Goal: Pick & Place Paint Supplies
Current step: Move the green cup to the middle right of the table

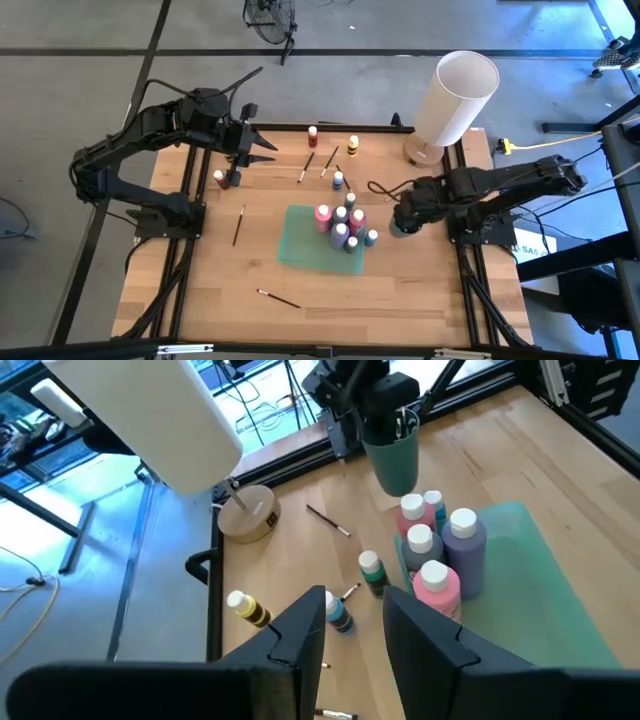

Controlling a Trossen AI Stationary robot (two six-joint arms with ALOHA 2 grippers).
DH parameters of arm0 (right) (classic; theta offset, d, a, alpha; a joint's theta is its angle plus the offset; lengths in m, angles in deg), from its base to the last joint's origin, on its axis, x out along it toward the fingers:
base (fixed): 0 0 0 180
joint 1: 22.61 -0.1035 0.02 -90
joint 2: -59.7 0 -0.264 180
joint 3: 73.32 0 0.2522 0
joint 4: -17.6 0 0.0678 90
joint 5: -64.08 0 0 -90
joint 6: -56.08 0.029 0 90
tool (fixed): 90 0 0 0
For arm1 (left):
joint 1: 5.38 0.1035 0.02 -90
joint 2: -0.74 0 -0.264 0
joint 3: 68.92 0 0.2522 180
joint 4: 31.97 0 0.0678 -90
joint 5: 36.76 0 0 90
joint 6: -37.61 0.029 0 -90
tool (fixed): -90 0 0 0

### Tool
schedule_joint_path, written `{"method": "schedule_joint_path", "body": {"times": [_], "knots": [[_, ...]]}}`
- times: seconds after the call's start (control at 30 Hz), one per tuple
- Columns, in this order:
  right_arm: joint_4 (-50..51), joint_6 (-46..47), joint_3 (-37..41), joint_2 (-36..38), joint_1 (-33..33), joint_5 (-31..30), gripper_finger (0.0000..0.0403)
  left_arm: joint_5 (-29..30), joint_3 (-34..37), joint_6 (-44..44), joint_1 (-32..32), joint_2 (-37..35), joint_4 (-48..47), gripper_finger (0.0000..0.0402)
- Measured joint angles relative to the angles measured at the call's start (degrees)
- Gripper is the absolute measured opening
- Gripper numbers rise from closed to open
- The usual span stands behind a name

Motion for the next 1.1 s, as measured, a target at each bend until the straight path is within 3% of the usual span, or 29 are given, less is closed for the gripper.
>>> {"method": "schedule_joint_path", "body": {"times": [0.4,1.1], "knots": [[-3.4,10.8,6.2,0.0,-8.4,0.3,0.0003,0.0,0.0,0.1,0.0,0.0,0.1,0.0098],[0.8,24.5,6.4,0.0,-19.5,1.9,0.0003,0.0,0.0,0.2,0.0,0.0,1.4,0.0098]]}}
